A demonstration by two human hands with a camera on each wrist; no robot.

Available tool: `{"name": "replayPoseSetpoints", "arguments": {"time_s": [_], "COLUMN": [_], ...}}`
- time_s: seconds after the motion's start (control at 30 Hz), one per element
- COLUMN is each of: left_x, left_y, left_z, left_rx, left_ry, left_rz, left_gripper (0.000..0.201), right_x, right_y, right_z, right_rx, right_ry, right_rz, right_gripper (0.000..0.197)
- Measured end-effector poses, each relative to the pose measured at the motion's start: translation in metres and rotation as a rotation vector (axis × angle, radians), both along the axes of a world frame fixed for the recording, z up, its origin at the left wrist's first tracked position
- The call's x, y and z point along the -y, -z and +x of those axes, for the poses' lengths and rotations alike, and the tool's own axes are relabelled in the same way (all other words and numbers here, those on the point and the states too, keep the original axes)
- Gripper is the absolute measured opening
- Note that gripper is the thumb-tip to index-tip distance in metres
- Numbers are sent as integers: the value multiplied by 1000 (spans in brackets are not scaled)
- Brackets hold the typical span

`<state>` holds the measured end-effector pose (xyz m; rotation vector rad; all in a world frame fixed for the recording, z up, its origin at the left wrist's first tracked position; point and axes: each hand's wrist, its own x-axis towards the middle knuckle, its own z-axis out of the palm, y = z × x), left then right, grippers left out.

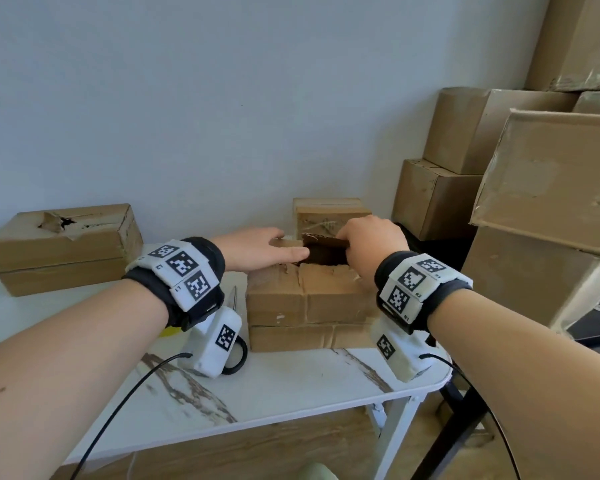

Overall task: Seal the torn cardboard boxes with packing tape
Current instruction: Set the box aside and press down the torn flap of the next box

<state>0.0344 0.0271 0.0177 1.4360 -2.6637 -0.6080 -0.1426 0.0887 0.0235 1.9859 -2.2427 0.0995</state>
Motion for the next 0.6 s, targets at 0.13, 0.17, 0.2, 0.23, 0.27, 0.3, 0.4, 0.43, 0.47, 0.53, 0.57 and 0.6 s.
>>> {"name": "replayPoseSetpoints", "arguments": {"time_s": [0.13,0.17,0.2,0.23,0.27,0.3,0.4,0.43,0.47,0.53,0.57,0.6], "left_x": [-6,-6,-8,-9,-11,-12,-13,-13,-13,-13,-13,-14], "left_y": [-9,-9,-9,-8,-7,-6,-7,-9,-10,-12,-13,-14], "left_z": [10,12,12,12,10,9,8,9,11,15,15,16], "left_rx": [-44,-59,-80,-102,-116,-124,-127,-117,-108,-88,-74,-63], "left_ry": [-50,-55,-57,-55,-55,-55,-44,-35,-23,5,13,12], "left_rz": [-91,-65,-14,33,60,76,103,108,124,179,202,218], "left_gripper": [59,49,40,33,28,26,22,22,23,26,28,29], "right_x": [-3,-3,-3,-1,0,2,6,5,3,-2,-6,-9], "right_y": [-8,-9,-9,-9,-9,-9,-7,-7,-8,-7,-8,-10], "right_z": [-4,-5,-6,-8,-9,-10,-11,-9,-8,-10,-11,-12], "right_rx": [260,264,248,235,252,319,696,761,772,753,733,709], "right_ry": [60,75,96,124,158,195,243,243,229,150,99,51], "right_rz": [-93,-142,-190,-219,-223,-194,-97,-75,-49,17,55,78], "right_gripper": [37,37,35,32,29,26,26,29,31,36,38,36]}}
